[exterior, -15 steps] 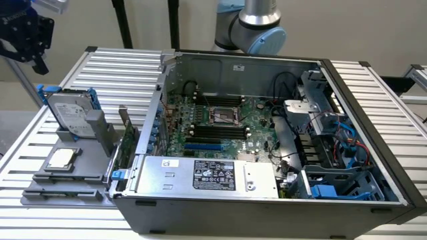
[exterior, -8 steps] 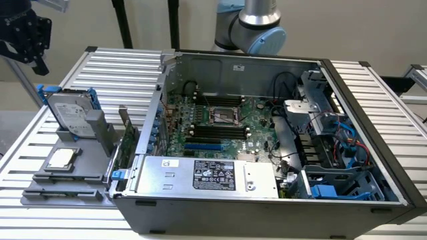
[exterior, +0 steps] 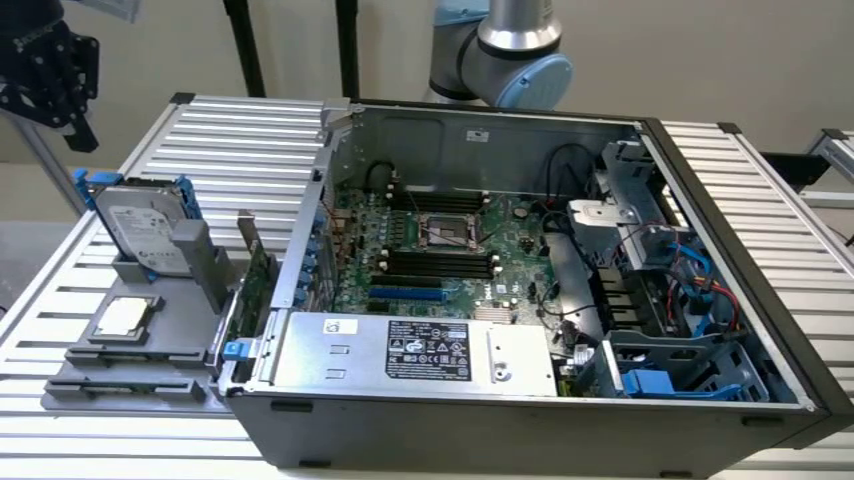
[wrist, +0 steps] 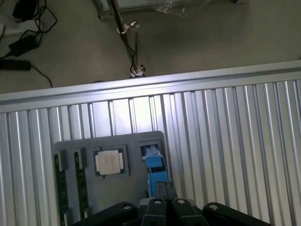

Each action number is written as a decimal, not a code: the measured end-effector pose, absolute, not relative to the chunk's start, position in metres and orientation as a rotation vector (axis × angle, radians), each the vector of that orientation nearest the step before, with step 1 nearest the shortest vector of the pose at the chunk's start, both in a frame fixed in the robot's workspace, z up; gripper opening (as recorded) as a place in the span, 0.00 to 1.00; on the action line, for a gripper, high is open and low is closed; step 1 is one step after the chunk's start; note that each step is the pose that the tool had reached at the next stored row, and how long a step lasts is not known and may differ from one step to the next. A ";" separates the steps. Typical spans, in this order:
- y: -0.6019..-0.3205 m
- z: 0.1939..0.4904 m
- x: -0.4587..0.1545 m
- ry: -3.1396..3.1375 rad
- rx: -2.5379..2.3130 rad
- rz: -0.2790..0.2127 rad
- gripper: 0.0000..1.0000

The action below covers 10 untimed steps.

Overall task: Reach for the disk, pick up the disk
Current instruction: 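Pick up the disk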

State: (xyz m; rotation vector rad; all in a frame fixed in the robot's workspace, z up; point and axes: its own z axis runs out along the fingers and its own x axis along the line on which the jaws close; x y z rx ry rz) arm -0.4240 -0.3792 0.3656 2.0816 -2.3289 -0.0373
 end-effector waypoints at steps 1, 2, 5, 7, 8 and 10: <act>-0.380 0.365 -0.424 -2.324 2.087 -0.037 0.11; -0.381 0.365 -0.423 -2.321 2.090 -0.037 0.11; -0.387 0.365 -0.422 -2.319 2.093 -0.037 0.11; -0.391 0.365 -0.420 -2.318 2.094 -0.037 0.11; -0.391 0.365 -0.418 -2.316 2.096 -0.037 0.11; -0.391 0.365 -0.415 -2.307 2.105 -0.037 0.11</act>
